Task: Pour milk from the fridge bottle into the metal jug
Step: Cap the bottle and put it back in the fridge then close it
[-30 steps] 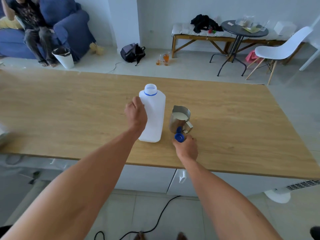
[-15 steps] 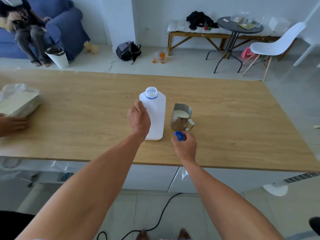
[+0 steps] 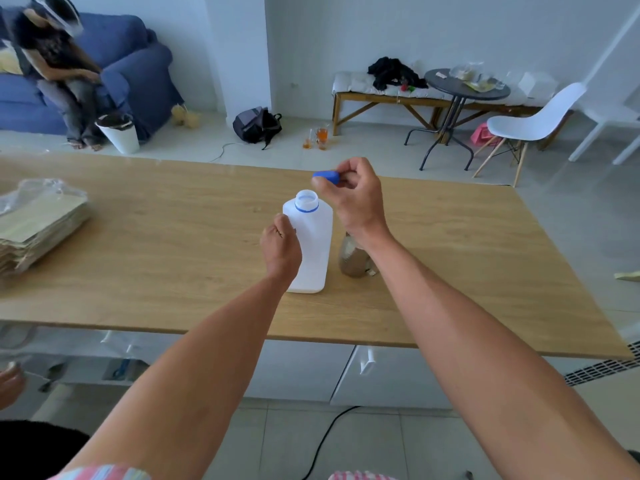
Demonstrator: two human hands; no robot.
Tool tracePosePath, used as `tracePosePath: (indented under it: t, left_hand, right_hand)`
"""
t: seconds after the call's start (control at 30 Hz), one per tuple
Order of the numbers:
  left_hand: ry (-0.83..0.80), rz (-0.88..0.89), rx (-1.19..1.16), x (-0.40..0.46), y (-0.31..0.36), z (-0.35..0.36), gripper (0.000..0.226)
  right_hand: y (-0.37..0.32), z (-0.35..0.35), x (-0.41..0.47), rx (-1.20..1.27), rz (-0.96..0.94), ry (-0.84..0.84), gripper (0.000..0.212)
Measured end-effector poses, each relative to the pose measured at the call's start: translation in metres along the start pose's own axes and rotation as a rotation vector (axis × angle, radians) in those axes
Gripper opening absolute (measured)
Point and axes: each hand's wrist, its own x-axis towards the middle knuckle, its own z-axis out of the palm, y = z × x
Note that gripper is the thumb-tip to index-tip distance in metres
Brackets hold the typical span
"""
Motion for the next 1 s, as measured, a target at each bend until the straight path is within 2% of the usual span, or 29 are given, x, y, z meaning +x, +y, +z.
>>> tracePosePath:
  t: [0.17,0.37,0.47,0.57,0.7,0.8,0.83,0.9,1.0]
  left_hand:
    - [-0.013,0.017,-0.016,0.001,-0.001,-0.001,0.038]
    - [-0.016,0.041,-0.032,0.003,-0.004,-0.001,0.038]
    - [-0.018,0.042,-0.045,0.003,-0.006,0.001,0.04]
    - [-0.022,0.054,-0.034,0.004,-0.007,0.003,0.042]
    - [-0.006,0.06,-0.013,0.006,-0.009,0.004,0.043]
    - [0.006,0.058,0.006,0.006,-0.01,0.004,0.043]
    - [0.009,0.059,0.015,0.006,-0.01,0.005,0.044]
    - [0.013,0.061,0.008,0.005,-0.011,0.006,0.043]
    - [0.031,0.066,-0.02,0.002,-0.009,0.007,0.041]
  right_hand:
    - [0.006,0.013,0.005,-0.264,-0.085,-0.19,0.04]
    - [0.011,0.003,0.005,-0.418,-0.105,-0.351,0.033]
    - [-0.003,-0.003,0.014,-0.599,-0.115,-0.525,0.051]
    - [-0.024,-0.005,0.028,-0.735,-0.047,-0.705,0.047]
    - [-0.045,0.001,0.042,-0.972,-0.097,-0.858,0.044]
    - [-0.048,0.01,0.049,-1.063,-0.09,-0.817,0.025]
    - [-0.048,0.013,0.049,-1.08,-0.085,-0.757,0.027]
    - [-0.046,0.02,0.042,-1.172,-0.093,-0.616,0.047]
    - [-0.04,0.034,0.028,-1.347,-0.159,-0.415,0.038]
